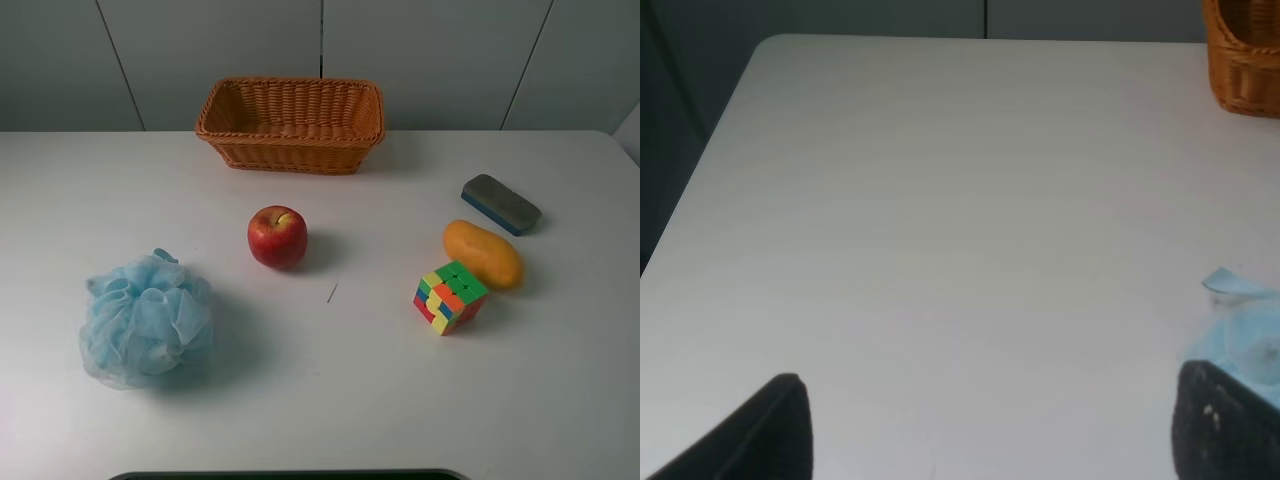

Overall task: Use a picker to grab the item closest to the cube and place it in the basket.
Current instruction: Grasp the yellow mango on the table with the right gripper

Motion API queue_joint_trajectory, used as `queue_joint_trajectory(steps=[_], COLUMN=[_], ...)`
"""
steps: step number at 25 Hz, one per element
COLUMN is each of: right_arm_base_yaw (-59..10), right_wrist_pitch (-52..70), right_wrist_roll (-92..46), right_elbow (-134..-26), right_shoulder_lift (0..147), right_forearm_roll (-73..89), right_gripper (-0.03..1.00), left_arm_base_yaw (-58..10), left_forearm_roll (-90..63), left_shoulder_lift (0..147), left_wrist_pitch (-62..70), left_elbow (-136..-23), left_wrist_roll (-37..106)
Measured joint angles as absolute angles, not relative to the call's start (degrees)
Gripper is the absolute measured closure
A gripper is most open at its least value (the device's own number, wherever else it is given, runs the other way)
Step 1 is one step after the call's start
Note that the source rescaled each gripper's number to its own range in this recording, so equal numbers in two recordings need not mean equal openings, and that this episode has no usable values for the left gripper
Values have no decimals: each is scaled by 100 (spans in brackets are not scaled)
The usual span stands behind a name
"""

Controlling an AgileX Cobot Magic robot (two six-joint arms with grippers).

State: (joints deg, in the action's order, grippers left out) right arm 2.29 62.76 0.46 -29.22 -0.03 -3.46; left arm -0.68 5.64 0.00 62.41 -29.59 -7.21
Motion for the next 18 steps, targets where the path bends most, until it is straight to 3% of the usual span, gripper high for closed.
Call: queue_joint_trajectory(steps=[18], right_arm_base_yaw=[229], right_wrist_pitch=[6224], right_wrist_roll=[-440], right_elbow=[-3150], right_shoulder_lift=[288], right_forearm_roll=[-325], right_gripper=[-3], left_arm_base_yaw=[-68], left_forearm_roll=[564], left_shoulder_lift=[0], left_wrist_pitch=[6241], left_elbow=[-2959], left_wrist_roll=[-721])
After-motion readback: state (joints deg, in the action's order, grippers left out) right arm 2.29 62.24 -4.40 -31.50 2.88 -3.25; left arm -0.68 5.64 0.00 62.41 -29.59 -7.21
